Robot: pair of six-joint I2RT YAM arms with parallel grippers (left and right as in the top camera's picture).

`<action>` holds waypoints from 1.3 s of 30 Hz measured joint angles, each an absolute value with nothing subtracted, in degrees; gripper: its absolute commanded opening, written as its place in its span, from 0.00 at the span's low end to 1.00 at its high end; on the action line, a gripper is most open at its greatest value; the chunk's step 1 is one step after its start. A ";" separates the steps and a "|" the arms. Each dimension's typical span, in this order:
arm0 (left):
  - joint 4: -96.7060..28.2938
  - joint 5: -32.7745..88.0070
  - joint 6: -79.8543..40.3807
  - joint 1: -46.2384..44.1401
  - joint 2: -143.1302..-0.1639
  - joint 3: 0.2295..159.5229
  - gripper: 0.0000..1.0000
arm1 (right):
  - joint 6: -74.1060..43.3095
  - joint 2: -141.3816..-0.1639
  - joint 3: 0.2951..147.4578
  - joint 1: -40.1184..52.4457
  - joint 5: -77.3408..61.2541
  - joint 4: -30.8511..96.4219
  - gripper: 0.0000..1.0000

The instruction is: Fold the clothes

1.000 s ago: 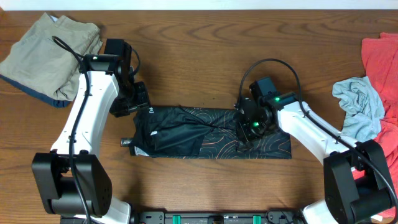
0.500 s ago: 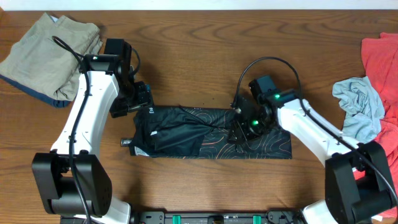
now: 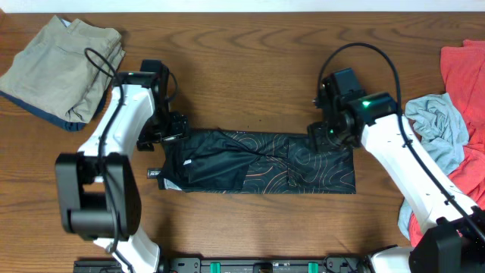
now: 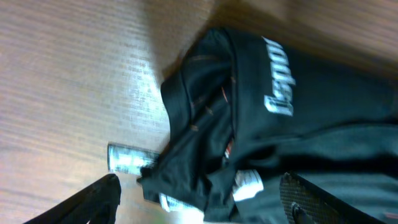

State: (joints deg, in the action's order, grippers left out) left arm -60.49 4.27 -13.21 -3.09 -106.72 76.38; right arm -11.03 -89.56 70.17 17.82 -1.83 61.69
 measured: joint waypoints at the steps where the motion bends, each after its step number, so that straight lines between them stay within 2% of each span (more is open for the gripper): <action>1: -60.10 4.05 -13.21 -3.09 -107.53 76.38 0.83 | -11.75 -89.56 70.17 17.61 -1.02 62.28 0.66; 9: -59.96 3.66 -13.06 -3.09 -115.94 76.36 0.83 | -16.58 -89.56 70.17 14.00 4.78 67.29 0.66; 12: -60.55 4.78 -12.84 -3.01 -116.99 76.60 0.79 | -17.41 -89.56 70.17 12.62 5.56 68.03 0.66; 19: -60.55 11.09 -12.27 -2.87 -118.08 76.75 0.42 | -17.80 -89.56 70.17 10.41 6.22 68.03 0.66; 22: -60.64 12.45 -11.97 -3.31 -118.30 76.75 0.13 | -17.82 -89.56 70.17 9.52 6.24 67.94 0.66; 23: -60.53 13.17 -11.68 -3.44 -118.32 76.75 0.08 | -17.82 -89.56 70.17 9.23 6.26 67.92 0.66; 32: -62.72 10.98 -11.55 -2.20 -118.74 77.91 0.06 | -17.85 -89.56 70.17 8.12 6.50 67.94 0.66; 39: -64.97 3.44 -11.81 5.80 -117.80 83.00 0.06 | -17.85 -89.56 70.17 5.63 7.90 68.12 0.66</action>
